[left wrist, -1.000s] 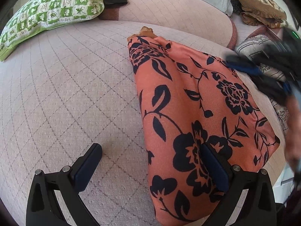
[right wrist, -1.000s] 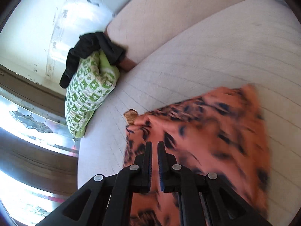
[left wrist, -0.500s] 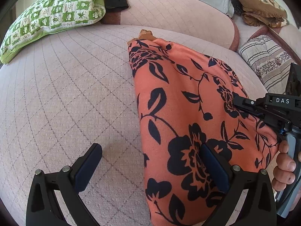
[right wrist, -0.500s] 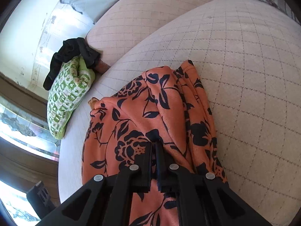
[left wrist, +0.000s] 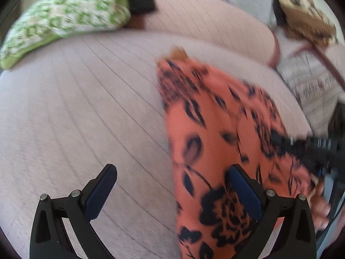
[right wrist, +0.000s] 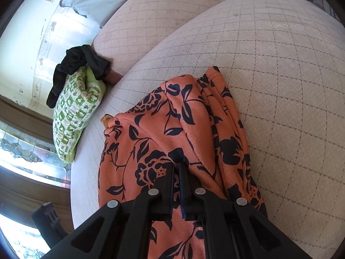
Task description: Fold small clothes
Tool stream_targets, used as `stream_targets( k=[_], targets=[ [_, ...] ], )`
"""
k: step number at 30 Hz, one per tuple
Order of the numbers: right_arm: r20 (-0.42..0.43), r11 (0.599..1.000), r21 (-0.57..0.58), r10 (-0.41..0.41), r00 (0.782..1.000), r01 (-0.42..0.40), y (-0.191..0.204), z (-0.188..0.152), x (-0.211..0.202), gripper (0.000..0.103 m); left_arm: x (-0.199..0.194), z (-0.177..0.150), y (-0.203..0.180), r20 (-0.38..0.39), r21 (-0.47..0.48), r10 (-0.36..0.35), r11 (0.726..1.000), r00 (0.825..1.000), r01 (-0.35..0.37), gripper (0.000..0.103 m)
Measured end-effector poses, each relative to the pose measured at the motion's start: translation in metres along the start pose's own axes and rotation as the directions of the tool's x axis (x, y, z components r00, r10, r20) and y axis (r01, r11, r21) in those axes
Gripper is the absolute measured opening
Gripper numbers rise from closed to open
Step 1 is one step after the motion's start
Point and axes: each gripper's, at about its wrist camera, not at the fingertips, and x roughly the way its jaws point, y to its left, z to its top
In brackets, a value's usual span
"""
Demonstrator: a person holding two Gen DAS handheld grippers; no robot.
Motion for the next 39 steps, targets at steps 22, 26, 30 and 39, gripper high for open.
stream_targets(
  k=[22, 26, 30, 39],
  targets=[
    [0.151, 0.981, -0.189, 0.07, 0.986, -0.041, 0.014, 0.0, -0.033, 0.009, 0.004, 0.023, 0.018, 0.079, -0.08, 0.082, 0.994, 0.994, -0.076, 0.103],
    [0.15, 0.979, -0.201, 0.054, 0.987, -0.023, 0.015, 0.006, -0.023, 0.046, 0.029, 0.025, 0.017, -0.039, -0.067, 0.056, 0.996, 0.998, -0.058, 0.103],
    [0.098, 0.988, -0.149, 0.058, 0.994, -0.042, 0.009, 0.01, -0.002, 0.06, 0.037, 0.026, 0.0, -0.035, 0.0, 0.087, 0.996, 0.996, -0.088, 0.103],
    [0.186, 0.985, -0.154, 0.108, 0.976, -0.08, 0.026, 0.028, -0.015, 0.06, 0.029, 0.019, -0.009, 0.009, 0.047, 0.148, 0.988, 0.989, -0.148, 0.103]
  ],
)
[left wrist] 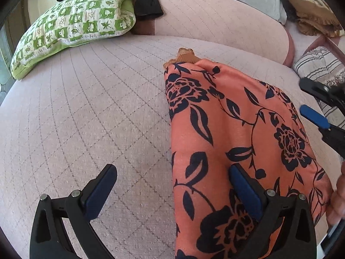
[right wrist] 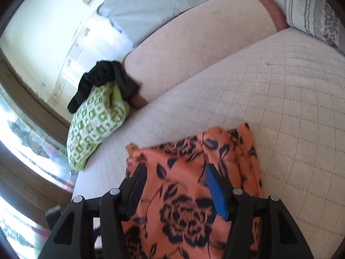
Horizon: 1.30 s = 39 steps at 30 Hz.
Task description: Fold small clothes
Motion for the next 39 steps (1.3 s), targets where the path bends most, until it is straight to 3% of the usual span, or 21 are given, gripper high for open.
stream_targets(
  k=[5, 12, 19, 26, 28, 29, 31, 33, 35, 39],
  targets=[
    [-0.135, 0.993, 0.113, -0.01, 0.991, 0.025, -0.022, 0.005, 0.043, 0.057, -0.002, -0.006, -0.006, 0.0, 0.005, 0.005, 1.0, 1.0, -0.005, 0.103],
    [-0.116, 0.994, 0.107, 0.007, 0.993, 0.006, -0.027, 0.006, 0.044, 0.057, 0.0, -0.004, -0.004, 0.003, 0.003, 0.0, 1.0, 1.0, 0.0, 0.103],
    [-0.107, 0.996, 0.092, -0.009, 0.994, 0.018, -0.015, -0.004, 0.0, 0.059, -0.001, -0.007, -0.004, 0.02, 0.014, 0.007, 1.0, 1.0, -0.007, 0.103],
    [-0.096, 0.996, 0.076, 0.059, 0.994, -0.052, -0.01, -0.031, -0.053, 0.058, -0.003, -0.008, -0.003, 0.019, 0.017, -0.004, 1.0, 1.0, 0.004, 0.103],
    [-0.111, 0.993, 0.099, 0.073, 0.991, -0.062, -0.017, -0.045, -0.064, 0.052, -0.003, -0.009, -0.004, 0.023, 0.024, -0.002, 1.0, 1.0, 0.001, 0.103],
    [-0.131, 0.992, 0.108, 0.079, 0.988, -0.065, -0.021, -0.051, -0.065, 0.043, -0.004, -0.01, -0.003, 0.025, 0.026, -0.002, 1.0, 1.0, 0.001, 0.103],
    [-0.214, 0.992, 0.122, 0.045, 0.976, -0.019, -0.028, -0.066, -0.056, 0.035, -0.005, -0.012, -0.003, 0.027, 0.029, -0.001, 1.0, 1.0, 0.001, 0.103],
    [-0.251, 0.995, 0.097, -0.008, 0.968, 0.033, -0.034, -0.077, -0.047, 0.009, -0.005, -0.015, -0.001, 0.031, 0.025, -0.012, 1.0, 0.999, 0.011, 0.103],
    [-0.239, 0.996, 0.059, -0.048, 0.97, 0.064, -0.036, -0.08, -0.047, 0.004, -0.005, -0.017, 0.002, 0.026, 0.016, -0.032, 0.999, 0.999, 0.031, 0.103],
    [-0.231, 0.993, 0.115, 0.004, 0.973, 0.024, -0.048, -0.091, -0.049, 0.001, -0.005, -0.023, 0.012, -0.009, -0.001, -0.088, 0.996, 0.996, 0.088, 0.103]
  ],
)
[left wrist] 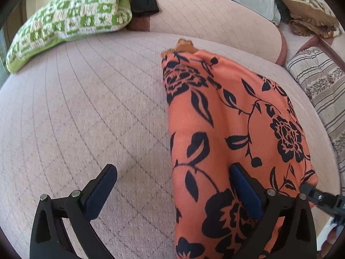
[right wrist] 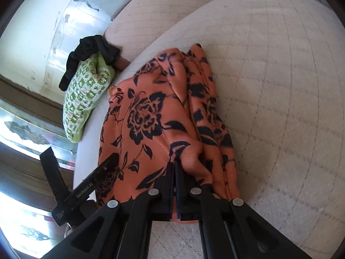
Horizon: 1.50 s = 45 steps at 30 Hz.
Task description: Fold small clothes
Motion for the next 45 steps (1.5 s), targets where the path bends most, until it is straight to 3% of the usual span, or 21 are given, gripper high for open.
stream_targets(
  k=[3, 9, 16, 19, 24, 29, 31, 32, 34, 39, 45],
  targets=[
    [0.013, 0.999, -0.037, -0.029, 0.999, 0.029, 0.004, -0.016, 0.0, 0.002, -0.004, -0.007, 0.003, -0.005, 0.031, -0.006, 0.999, 1.0, 0.006, 0.103],
    [0.022, 0.992, -0.097, -0.077, 0.997, 0.078, 0.011, -0.037, 0.003, 0.002, -0.014, -0.022, -0.005, 0.062, 0.13, 0.058, 0.989, 0.996, -0.066, 0.103],
    [0.026, 0.997, -0.07, -0.036, 0.999, 0.038, 0.007, -0.033, 0.0, 0.001, -0.013, -0.01, 0.007, -0.033, 0.031, -0.022, 0.999, 0.999, 0.023, 0.103],
    [0.028, 0.998, -0.061, -0.025, 0.999, 0.026, 0.012, -0.026, -0.012, 0.006, -0.024, 0.002, 0.013, -0.044, 0.027, -0.019, 0.999, 0.999, 0.02, 0.103],
    [0.155, 0.988, -0.137, -0.052, 0.987, 0.073, 0.039, -0.001, -0.033, 0.008, -0.055, 0.011, 0.019, 0.134, 0.062, 0.079, 0.994, 0.988, -0.088, 0.103],
    [0.14, 0.992, -0.115, -0.036, 0.989, 0.052, 0.045, 0.024, -0.007, 0.008, -0.028, 0.005, 0.023, 0.048, 0.098, 0.117, 0.988, 0.992, -0.121, 0.103],
    [0.067, 0.993, -0.086, -0.08, 0.995, 0.086, 0.035, 0.025, 0.016, 0.006, -0.031, 0.003, 0.026, 0.069, 0.086, 0.101, 0.991, 0.993, -0.107, 0.103],
    [0.038, 0.997, -0.054, -0.061, 0.997, 0.063, 0.027, 0.024, 0.025, 0.006, -0.032, 0.003, 0.026, 0.056, 0.089, 0.095, 0.991, 0.994, -0.1, 0.103],
    [0.058, 1.0, -0.019, -0.02, 0.998, 0.021, 0.024, 0.026, 0.019, 0.006, -0.037, 0.007, 0.028, 0.041, 0.079, 0.076, 0.994, 0.996, -0.079, 0.103],
    [0.148, 0.999, -0.048, 0.007, 0.989, 0.0, 0.03, 0.027, -0.003, 0.008, -0.048, 0.009, 0.024, 0.119, 0.081, 0.01, 0.996, 0.993, -0.019, 0.103],
    [0.193, 0.996, -0.093, 0.015, 0.981, 0.003, 0.045, 0.048, 0.006, 0.008, -0.032, 0.001, -0.002, 0.064, 0.188, 0.026, 0.981, 0.998, -0.038, 0.103]
  ],
)
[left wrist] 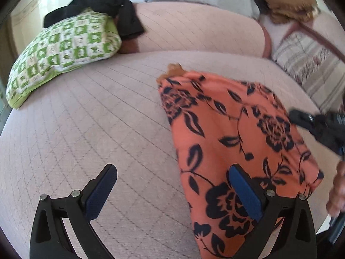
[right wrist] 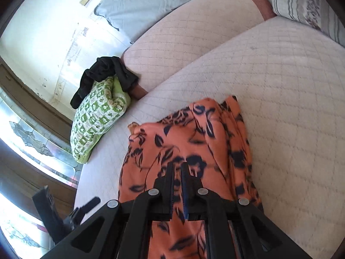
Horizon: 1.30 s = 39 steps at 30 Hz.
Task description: Fold small clothes
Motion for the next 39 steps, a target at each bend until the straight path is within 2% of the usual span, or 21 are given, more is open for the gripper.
stream_targets(
  k=[1, 2, 4, 7, 11, 13, 14, 15, 17, 21, 24, 28, 30, 34, 37, 39],
  targets=[
    [-0.014, 1.0, 0.011, -0.006, 1.0, 0.007, -0.001, 0.003, 0.009, 0.009, 0.006, -0.002, -0.004, -0.026, 0.022, 0.003, 1.0, 1.0, -0.002, 0.103],
    [-0.045, 0.999, 0.03, -0.022, 0.999, 0.023, -0.005, 0.006, 0.018, 0.014, 0.015, -0.005, -0.007, -0.066, 0.047, 0.006, 0.999, 0.998, -0.002, 0.103],
    [-0.132, 0.994, 0.086, -0.053, 0.99, 0.064, -0.018, 0.006, 0.04, 0.015, 0.019, -0.007, -0.004, -0.067, 0.021, -0.032, 0.999, 0.997, 0.033, 0.103],
    [-0.12, 0.992, 0.121, -0.007, 0.993, 0.022, -0.021, 0.01, 0.036, 0.016, 0.021, -0.003, 0.002, -0.098, -0.011, -0.068, 0.998, 0.993, 0.067, 0.103],
    [-0.091, 0.993, 0.118, 0.02, 0.996, -0.009, -0.02, 0.014, 0.022, 0.022, 0.014, 0.005, 0.008, -0.051, -0.034, -0.082, 0.996, 0.995, 0.081, 0.103],
    [-0.071, 0.991, 0.126, 0.048, 0.996, -0.039, -0.022, 0.017, 0.013, 0.042, 0.012, 0.008, 0.01, -0.043, -0.034, -0.135, 0.99, 0.99, 0.134, 0.103],
    [-0.056, 0.99, 0.129, 0.055, 0.997, -0.047, -0.024, 0.019, 0.007, 0.073, 0.013, 0.008, 0.011, -0.047, -0.045, -0.167, 0.985, 0.985, 0.164, 0.103],
    [-0.035, 0.989, 0.136, 0.066, 0.997, -0.06, -0.026, 0.021, 0.002, 0.082, 0.015, 0.009, 0.013, -0.054, -0.062, -0.199, 0.979, 0.979, 0.195, 0.103],
    [-0.006, 0.986, 0.153, 0.076, 0.997, -0.074, -0.034, 0.023, -0.009, 0.082, 0.019, 0.009, 0.016, -0.069, -0.094, -0.234, 0.969, 0.97, 0.227, 0.103],
    [-0.005, 0.975, 0.194, 0.116, 0.993, -0.112, -0.055, 0.027, -0.019, 0.082, 0.024, 0.01, 0.018, -0.08, -0.125, -0.217, 0.971, 0.973, 0.206, 0.103],
    [-0.027, 0.972, 0.209, 0.114, 0.993, -0.105, -0.068, 0.03, -0.023, 0.082, 0.03, 0.013, 0.017, -0.094, -0.154, -0.245, 0.961, 0.965, 0.229, 0.103],
    [-0.049, 0.969, 0.221, 0.125, 0.991, -0.111, -0.077, 0.029, -0.022, 0.082, 0.039, 0.009, 0.005, -0.129, -0.145, -0.217, 0.969, 0.968, 0.198, 0.103],
    [-0.074, 0.972, 0.207, 0.132, 0.988, -0.115, -0.075, 0.028, -0.019, 0.082, 0.042, 0.008, -0.001, -0.139, -0.136, -0.2, 0.974, 0.97, 0.181, 0.103],
    [-0.166, 0.983, 0.181, 0.055, 0.985, -0.025, -0.077, 0.02, -0.003, 0.082, 0.046, 0.011, -0.005, -0.143, -0.144, -0.215, 0.97, 0.966, 0.195, 0.103],
    [-0.242, 0.977, 0.211, 0.062, 0.968, -0.01, -0.087, 0.014, 0.012, 0.082, 0.049, 0.01, -0.005, -0.146, -0.155, -0.225, 0.967, 0.963, 0.202, 0.103],
    [-0.254, 0.976, 0.217, 0.085, 0.963, -0.028, -0.089, 0.011, 0.018, 0.082, 0.053, 0.012, -0.008, -0.151, -0.168, -0.232, 0.964, 0.961, 0.206, 0.103]
  ],
)
